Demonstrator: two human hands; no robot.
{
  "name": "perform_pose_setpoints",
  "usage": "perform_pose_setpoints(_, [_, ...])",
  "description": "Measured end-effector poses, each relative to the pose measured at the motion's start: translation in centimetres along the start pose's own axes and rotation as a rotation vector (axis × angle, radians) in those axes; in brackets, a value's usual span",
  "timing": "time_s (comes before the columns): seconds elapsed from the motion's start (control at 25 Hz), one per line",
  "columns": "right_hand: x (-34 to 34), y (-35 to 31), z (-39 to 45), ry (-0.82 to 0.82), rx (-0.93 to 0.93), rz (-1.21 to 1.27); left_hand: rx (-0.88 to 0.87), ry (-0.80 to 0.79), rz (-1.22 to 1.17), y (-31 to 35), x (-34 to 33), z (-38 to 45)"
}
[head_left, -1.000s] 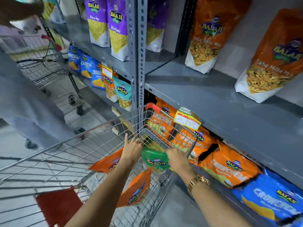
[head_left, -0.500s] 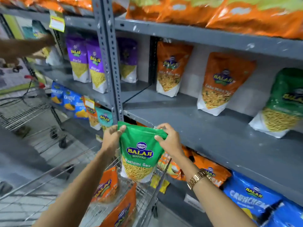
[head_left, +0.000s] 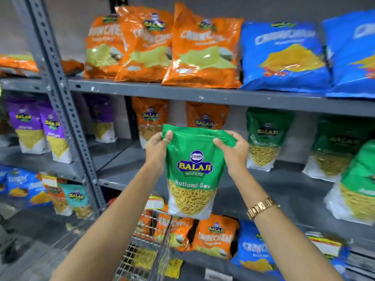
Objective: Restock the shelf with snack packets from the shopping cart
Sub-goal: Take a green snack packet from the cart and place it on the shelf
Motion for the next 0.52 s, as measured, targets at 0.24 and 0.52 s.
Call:
perform_pose_setpoints(0.24, [10.5, -1.6, 5.8, 0.12, 0.046, -0.099, 0.072, -0.123, -0.116, -1.6, -13.2, 0.9])
perform_pose_setpoints(0.52, [18.6, 0.2, 10.7, 0.245, 0.007, -0.155, 0.187, -0.2, -0.239, -3.5, -23.0, 1.8])
Point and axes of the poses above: each hand's wrist, its own z-axis towards the middle knuckle, its own x-axis out of the back of the hand, y = z × x, the point moved 7 cm from there along z, towards the middle knuckle, and after that the axes turned 15 degrees about z, right-handed, at the moved point
